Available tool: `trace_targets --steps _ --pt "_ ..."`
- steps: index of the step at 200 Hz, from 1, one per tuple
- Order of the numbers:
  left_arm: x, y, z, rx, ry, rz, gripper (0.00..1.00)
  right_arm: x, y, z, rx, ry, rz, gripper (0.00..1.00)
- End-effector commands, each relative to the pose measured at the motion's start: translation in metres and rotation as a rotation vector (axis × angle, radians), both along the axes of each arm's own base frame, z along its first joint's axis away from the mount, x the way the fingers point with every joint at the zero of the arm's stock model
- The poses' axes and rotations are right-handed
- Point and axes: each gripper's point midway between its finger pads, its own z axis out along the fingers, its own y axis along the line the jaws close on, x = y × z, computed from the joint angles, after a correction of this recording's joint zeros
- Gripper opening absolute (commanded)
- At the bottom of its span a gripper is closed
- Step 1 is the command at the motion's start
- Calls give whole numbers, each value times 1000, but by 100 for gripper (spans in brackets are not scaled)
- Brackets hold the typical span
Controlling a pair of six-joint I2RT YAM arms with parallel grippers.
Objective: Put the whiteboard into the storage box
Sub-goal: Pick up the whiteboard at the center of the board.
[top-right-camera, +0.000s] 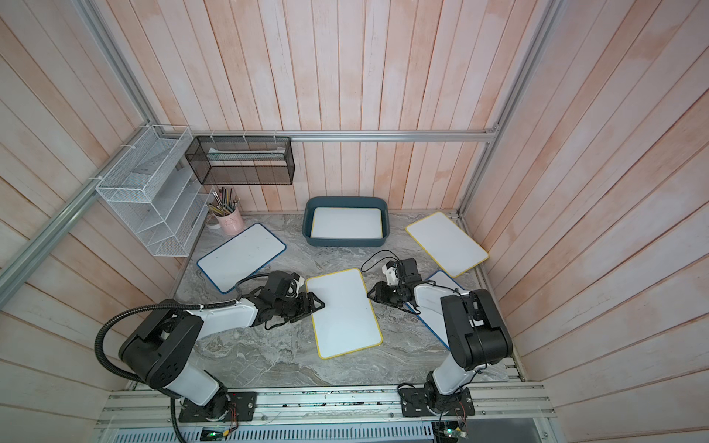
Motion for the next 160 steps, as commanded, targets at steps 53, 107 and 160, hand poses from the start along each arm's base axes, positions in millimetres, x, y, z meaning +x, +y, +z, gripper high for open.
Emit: trace_targets --steps 53,107,160 --pt "-18 21 -63 144 169 38 77 -18 42 13 311 74 78 49" --pt "-17 25 -74 151 180 34 77 -15 54 51 442 38 107 49" --pt "-15 21 -75 134 176 28 77 -13 57 86 492 -19 115 49"
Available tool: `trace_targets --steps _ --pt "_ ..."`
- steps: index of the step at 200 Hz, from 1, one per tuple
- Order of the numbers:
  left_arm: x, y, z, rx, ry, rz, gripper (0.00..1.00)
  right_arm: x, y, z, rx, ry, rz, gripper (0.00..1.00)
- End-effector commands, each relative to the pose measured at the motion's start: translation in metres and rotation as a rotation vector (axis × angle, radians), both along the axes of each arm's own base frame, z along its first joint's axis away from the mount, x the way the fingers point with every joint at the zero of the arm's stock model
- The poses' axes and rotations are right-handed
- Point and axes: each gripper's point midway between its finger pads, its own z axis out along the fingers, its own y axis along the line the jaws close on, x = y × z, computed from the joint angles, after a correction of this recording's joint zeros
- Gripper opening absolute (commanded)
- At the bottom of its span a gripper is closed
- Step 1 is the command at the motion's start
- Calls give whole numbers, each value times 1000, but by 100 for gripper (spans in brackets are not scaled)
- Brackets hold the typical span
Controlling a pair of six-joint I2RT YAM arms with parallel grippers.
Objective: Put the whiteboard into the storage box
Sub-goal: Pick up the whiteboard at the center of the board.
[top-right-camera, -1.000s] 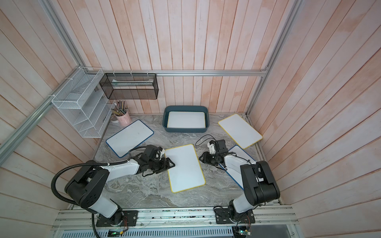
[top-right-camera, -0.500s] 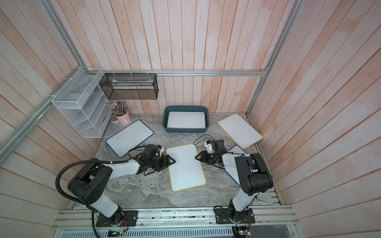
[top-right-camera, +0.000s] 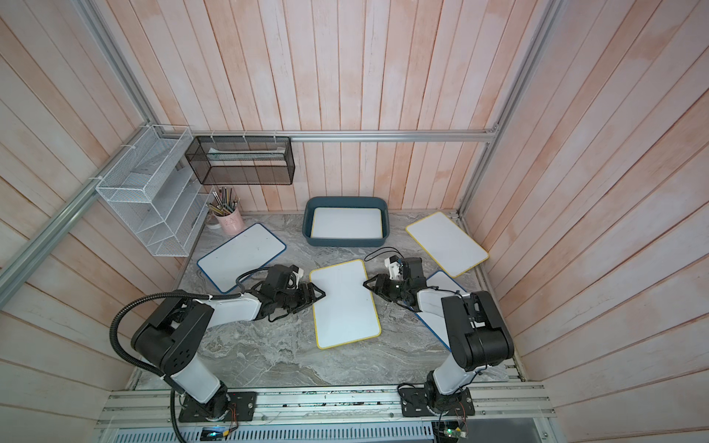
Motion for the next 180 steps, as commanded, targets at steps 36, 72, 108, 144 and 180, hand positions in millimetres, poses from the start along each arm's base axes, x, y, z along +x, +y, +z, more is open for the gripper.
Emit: trace_targets --steps 36,72,108,144,180 --pt "-50 23 -73 157 223 -20 77 -32 43 46 280 1 208 49" --pt "-50 20 -72 131 223 -12 77 -30 42 43 322 8 167 49" --pt "-52 18 -74 104 231 -4 77 -28 44 38 326 -4 101 48" --pt "-51 17 -72 96 226 -9 77 -28 49 32 392 6 57 48" --pt "-52 18 -71 104 224 -10 77 -26 49 29 444 13 15 48"
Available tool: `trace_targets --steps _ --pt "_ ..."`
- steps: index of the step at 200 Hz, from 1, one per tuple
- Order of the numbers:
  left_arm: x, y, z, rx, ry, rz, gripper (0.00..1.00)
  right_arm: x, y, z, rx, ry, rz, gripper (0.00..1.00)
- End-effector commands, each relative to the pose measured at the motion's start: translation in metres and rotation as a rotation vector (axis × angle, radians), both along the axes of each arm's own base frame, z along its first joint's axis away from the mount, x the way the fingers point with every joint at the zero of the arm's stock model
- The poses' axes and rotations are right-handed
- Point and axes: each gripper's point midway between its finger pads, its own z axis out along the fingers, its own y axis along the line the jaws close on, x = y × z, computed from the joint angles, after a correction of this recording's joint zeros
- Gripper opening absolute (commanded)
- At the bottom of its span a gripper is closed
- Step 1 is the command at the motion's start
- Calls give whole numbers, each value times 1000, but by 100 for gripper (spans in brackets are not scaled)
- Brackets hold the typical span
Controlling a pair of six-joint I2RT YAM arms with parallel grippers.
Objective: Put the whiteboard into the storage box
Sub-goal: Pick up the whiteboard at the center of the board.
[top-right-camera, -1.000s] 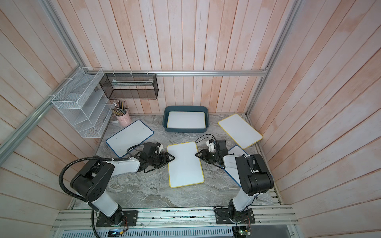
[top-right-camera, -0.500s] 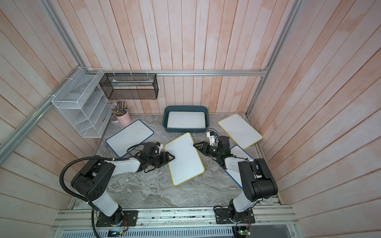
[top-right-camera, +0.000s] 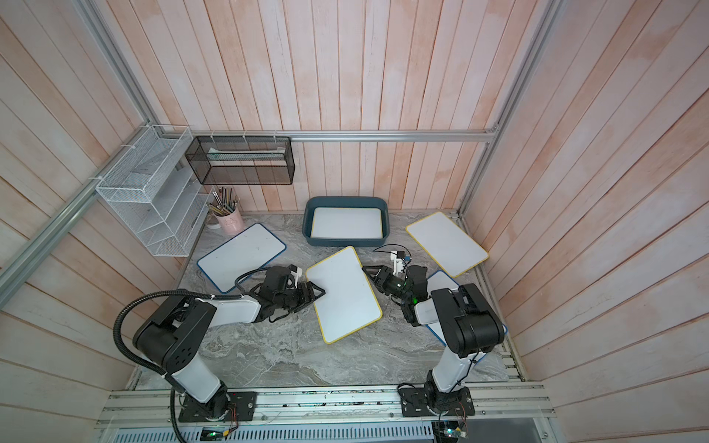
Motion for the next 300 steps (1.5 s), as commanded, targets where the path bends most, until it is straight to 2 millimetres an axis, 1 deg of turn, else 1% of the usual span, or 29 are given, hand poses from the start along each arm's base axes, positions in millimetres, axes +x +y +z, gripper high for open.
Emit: trace_targets --steps 1,19,38,59,95,151,169,193,208,226,241,273,300 --pt "-57 19 -73 149 252 -39 77 -49 40 -9 87 111 211 48" --pt "-57 20 -73 143 251 -30 77 -46 38 -13 86 121 163 48" --pt "-58 19 -76 141 258 -32 77 -46 44 -16 89 124 148 47" --pt "-58 19 -76 142 263 -36 77 -46 48 -14 151 138 137 47" --pt "-55 19 -75 157 256 -40 77 -51 42 -17 249 173 98 47" --pt "-54 18 -75 155 256 -39 77 -58 36 -31 226 222 46 46" --pt "-53 18 -75 154 255 -38 77 -56 38 -30 230 221 28 46" --pt "-52 17 -75 151 254 -38 77 -53 48 -28 244 220 7 46" --pt "-53 16 -76 148 256 -39 77 -49 56 -23 266 207 3 46" --pt "-53 16 -75 147 254 -39 77 -46 59 -17 296 198 -13 46" --pt "-53 17 -75 150 252 -36 77 -44 56 -15 306 192 -36 46" --pt "-54 16 -78 139 259 -38 77 -41 48 -20 299 194 -92 46" --pt "-54 15 -79 134 260 -40 77 -38 44 -17 326 186 -122 46"
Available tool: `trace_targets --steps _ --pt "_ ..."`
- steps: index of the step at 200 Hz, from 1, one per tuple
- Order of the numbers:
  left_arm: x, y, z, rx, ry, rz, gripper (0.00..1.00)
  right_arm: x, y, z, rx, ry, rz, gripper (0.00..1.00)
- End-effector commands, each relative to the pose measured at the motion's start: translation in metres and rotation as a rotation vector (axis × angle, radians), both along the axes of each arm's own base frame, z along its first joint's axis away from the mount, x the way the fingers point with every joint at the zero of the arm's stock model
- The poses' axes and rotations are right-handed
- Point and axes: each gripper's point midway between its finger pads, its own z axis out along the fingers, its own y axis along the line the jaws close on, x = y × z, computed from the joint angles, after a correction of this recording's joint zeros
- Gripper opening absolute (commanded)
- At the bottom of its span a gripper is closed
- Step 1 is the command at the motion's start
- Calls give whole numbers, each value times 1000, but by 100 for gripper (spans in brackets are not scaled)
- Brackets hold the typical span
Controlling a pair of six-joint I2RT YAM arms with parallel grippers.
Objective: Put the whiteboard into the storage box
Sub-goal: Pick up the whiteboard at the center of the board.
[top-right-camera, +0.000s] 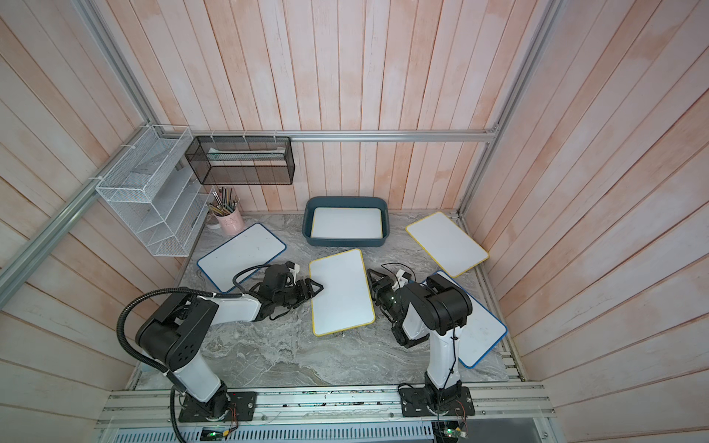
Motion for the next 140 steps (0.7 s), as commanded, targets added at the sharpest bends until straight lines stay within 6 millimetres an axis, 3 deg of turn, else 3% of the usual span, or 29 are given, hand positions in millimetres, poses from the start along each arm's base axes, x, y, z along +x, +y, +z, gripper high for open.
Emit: trace_targets --steps 1,48,140 --pt "-72 8 -77 107 320 -84 77 -41 54 14 90 -23 268 46" --pt "-69 6 -75 103 313 -83 77 -36 52 17 87 -29 240 46" --pt "-67 0 -77 80 318 -87 77 -37 62 64 174 -148 294 46"
